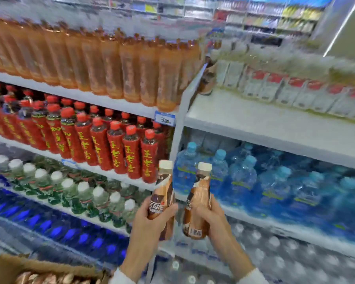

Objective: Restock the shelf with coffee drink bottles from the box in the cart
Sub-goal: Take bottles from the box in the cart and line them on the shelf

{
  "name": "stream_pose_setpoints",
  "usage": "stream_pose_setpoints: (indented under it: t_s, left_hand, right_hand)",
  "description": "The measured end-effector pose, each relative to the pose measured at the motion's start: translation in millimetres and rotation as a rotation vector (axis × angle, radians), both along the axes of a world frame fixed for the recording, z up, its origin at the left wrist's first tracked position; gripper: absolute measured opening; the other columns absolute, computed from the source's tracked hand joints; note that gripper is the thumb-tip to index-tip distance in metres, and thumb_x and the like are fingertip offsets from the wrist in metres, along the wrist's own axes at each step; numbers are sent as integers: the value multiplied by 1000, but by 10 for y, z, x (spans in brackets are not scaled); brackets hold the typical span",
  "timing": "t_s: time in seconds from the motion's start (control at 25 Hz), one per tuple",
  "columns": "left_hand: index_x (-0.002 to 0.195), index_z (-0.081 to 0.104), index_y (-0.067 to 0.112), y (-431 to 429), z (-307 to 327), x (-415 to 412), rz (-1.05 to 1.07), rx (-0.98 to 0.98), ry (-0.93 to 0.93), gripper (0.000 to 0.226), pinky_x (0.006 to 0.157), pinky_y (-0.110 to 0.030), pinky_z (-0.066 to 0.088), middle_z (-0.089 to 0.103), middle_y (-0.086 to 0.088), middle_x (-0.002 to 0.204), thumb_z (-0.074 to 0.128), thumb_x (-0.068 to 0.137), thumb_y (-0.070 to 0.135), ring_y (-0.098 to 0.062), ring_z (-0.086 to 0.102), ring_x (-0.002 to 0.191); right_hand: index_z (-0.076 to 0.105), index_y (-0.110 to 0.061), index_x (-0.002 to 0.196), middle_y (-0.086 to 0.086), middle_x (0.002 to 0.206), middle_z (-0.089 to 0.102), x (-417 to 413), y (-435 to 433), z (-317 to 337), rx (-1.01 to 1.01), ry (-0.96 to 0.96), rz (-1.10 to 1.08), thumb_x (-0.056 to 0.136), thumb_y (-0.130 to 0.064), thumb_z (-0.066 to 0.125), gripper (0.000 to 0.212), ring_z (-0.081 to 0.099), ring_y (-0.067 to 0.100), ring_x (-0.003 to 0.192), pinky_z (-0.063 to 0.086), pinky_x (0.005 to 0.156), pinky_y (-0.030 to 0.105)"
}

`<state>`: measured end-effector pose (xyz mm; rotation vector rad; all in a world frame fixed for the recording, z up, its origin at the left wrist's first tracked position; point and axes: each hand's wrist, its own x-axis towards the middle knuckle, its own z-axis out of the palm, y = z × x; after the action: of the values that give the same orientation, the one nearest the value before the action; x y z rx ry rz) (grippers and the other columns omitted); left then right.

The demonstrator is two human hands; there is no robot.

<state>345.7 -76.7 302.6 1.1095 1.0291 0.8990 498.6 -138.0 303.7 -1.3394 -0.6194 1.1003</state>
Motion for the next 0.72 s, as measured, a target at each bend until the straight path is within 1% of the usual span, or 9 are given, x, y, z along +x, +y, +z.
stream_pose_setpoints:
  t_s: [0.04, 0.12, 0.2, 0.32, 0.4, 0.48, 0.56, 0.64, 0.72]
  left_hand:
    - [94, 74, 22, 14, 102, 244, -42, 29, 2, 21, 68, -24, 57, 78, 5, 81, 86, 76, 22, -13, 73, 76]
    - [87, 76, 26, 90, 290, 773, -105, 119, 10, 27, 69, -22, 53, 77, 8, 80, 89, 66, 36, -11, 71, 75]
    - [84, 74, 24, 197, 553, 1264, -149, 196, 18, 23, 65, -15, 50, 75, 12, 74, 89, 69, 32, -6, 67, 70]
    - [86, 73, 22, 346, 998, 1903, -184, 298, -24, 17, 63, -17, 52, 75, 10, 73, 86, 76, 21, -5, 68, 69]
    - [88, 71, 21, 477, 1245, 2224, -189, 355, -48, 20, 61, -15, 51, 74, 12, 72, 87, 76, 22, -2, 68, 67]
    - [97, 72, 22, 608, 1431, 2501, -182, 435, -29, 31, 71, -23, 56, 76, 8, 86, 89, 73, 32, -9, 71, 80]
    - [105, 71, 25, 764, 1527, 2715, -161, 517, 27, 42, 79, -26, 56, 76, 7, 96, 89, 70, 40, -9, 71, 88]
    - [110, 67, 27, 899, 1572, 2883, -140, 571, 74, 47, 78, -21, 54, 74, 10, 99, 89, 70, 41, 1, 69, 87]
    - [104, 63, 33, 1001, 1562, 3015, -134, 625, 129, 40, 70, -11, 47, 70, 14, 98, 87, 72, 39, 11, 64, 83]
  right_hand:
    - [60, -12, 114, 11, 99, 67, 216, -39, 84, 19, -9, -37, 47, -37, 75, 74, 64, 26, 88, 56, 74, 37]
    - [61, -13, 107, 6, 92, 66, 681, -101, 300, 67, -51, -103, 44, -37, 73, 68, 63, 19, 84, 55, 71, 32]
    - [61, -19, 97, -3, 84, 67, 1135, -100, 591, 118, -102, -152, 44, -37, 73, 57, 64, 12, 78, 55, 73, 31]
    - [63, -25, 95, -2, 87, 69, 1746, -32, 1065, 205, -188, -172, 56, -36, 75, 43, 66, 18, 84, 56, 80, 48]
    - [58, -20, 99, 5, 90, 63, 2066, 46, 1349, 252, -254, -191, 69, -26, 74, 35, 62, 23, 84, 54, 82, 55]
    - [55, -17, 105, 6, 93, 62, 2334, 134, 1568, 271, -333, -203, 81, -12, 71, 30, 62, 18, 82, 56, 74, 41]
    - [54, -17, 111, 3, 97, 63, 2549, 257, 1694, 274, -396, -211, 84, -7, 68, 32, 63, 15, 83, 53, 71, 30]
    - [52, -18, 116, 1, 99, 63, 2705, 404, 1729, 259, -421, -229, 84, -7, 68, 38, 63, 15, 88, 50, 73, 28]
    - [49, -17, 118, 0, 101, 63, 2807, 534, 1683, 231, -431, -238, 83, -7, 68, 41, 62, 17, 92, 50, 75, 31]
